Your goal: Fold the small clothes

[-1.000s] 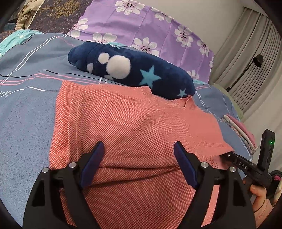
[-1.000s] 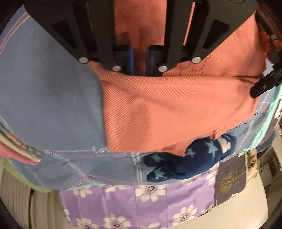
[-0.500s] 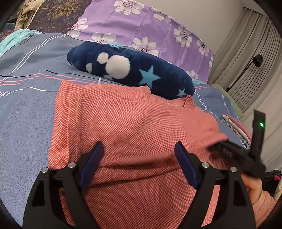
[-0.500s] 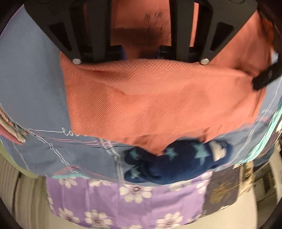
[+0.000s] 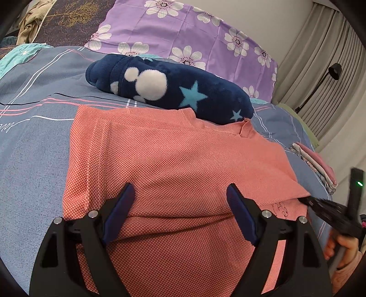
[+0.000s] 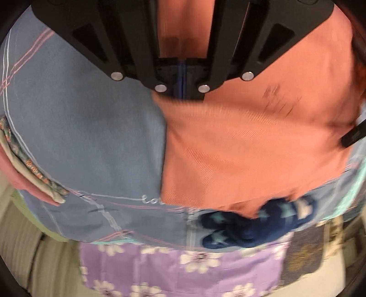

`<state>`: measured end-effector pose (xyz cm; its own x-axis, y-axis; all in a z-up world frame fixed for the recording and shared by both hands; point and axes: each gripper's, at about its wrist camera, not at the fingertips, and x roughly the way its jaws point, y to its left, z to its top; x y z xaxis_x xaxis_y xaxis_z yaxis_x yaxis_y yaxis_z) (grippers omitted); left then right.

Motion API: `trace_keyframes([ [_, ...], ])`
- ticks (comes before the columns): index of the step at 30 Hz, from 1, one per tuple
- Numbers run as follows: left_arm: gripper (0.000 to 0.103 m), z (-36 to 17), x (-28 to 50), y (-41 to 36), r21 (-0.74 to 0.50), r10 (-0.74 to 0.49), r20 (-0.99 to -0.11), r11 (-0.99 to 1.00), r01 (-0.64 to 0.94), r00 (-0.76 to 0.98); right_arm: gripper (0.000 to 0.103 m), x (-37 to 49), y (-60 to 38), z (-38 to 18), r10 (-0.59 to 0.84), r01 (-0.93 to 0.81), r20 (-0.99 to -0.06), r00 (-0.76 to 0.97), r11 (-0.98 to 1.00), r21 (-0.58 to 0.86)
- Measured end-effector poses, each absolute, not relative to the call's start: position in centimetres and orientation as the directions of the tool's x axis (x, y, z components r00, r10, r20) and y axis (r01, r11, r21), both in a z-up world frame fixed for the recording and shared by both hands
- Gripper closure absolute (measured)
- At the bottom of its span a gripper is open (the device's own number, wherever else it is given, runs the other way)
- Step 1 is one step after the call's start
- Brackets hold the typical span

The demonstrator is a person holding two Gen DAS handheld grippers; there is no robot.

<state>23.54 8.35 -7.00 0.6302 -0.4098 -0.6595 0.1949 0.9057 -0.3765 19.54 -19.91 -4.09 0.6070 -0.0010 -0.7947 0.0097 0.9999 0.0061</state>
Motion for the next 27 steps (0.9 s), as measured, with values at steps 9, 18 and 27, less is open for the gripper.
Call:
trace_keyframes([
  [9,0.020,-7.0,23.5,8.3,-0.363,-0.400,-0.664,0.911,0.196,0.631,0.058,20.1,-16.9,2.1,0.148,-0.159,-0.637,0.757,0.986,0.039],
  [18,0.019,-7.0,23.6,8.1,-0.362,-0.403,-0.666,0.910,0.200,0.628,0.098,29.7,-18.7,-5.6,-0.063,-0.001,-0.744,0.665,0.996,-0.086],
  [27,0.015,-7.0,23.6,7.4,-0.323,-0.381,-0.683,0.923,0.209,0.624,0.081,24.2,-22.7,-2.6,0.062,0.035,-0.707,0.704,0.992,0.123],
])
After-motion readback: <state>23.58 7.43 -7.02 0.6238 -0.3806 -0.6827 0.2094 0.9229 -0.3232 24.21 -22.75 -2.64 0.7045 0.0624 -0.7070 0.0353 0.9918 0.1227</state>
